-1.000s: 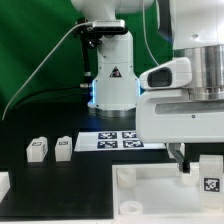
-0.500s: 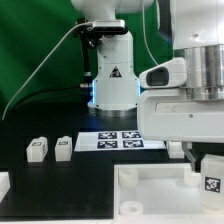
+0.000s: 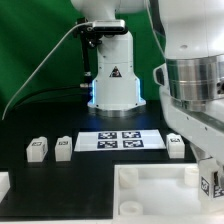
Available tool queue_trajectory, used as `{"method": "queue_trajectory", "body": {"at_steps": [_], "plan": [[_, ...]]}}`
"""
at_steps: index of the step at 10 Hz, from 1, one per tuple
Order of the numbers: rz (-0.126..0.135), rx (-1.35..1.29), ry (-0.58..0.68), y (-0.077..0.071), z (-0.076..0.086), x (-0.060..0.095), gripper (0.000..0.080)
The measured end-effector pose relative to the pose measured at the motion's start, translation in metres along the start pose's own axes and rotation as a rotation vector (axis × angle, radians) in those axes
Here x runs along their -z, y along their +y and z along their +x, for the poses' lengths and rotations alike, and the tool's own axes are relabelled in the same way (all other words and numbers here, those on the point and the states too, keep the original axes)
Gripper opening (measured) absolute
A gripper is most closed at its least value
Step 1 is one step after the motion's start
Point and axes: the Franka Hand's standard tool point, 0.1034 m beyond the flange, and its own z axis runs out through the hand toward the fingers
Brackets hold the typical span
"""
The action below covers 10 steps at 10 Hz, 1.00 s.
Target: Assemble one leg
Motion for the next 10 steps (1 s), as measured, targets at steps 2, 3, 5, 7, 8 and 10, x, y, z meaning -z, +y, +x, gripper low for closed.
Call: {"method": "queue_trajectory", "body": {"at_steps": [2,3,5,7,8,10], "plan": [[0.0,0.0,0.0,0.0,0.0,0.0,0.0299],[0.0,0.0,0.0,0.0,0.0,0.0,0.03],[0.0,0.0,0.0,0.0,0.0,0.0,0.0479],[0.0,0.0,0.0,0.0,0.0,0.0,0.0592],[0.0,0.0,0.0,0.0,0.0,0.0,0.0639],[0.0,0.0,0.0,0.0,0.0,0.0,0.0647]]}}
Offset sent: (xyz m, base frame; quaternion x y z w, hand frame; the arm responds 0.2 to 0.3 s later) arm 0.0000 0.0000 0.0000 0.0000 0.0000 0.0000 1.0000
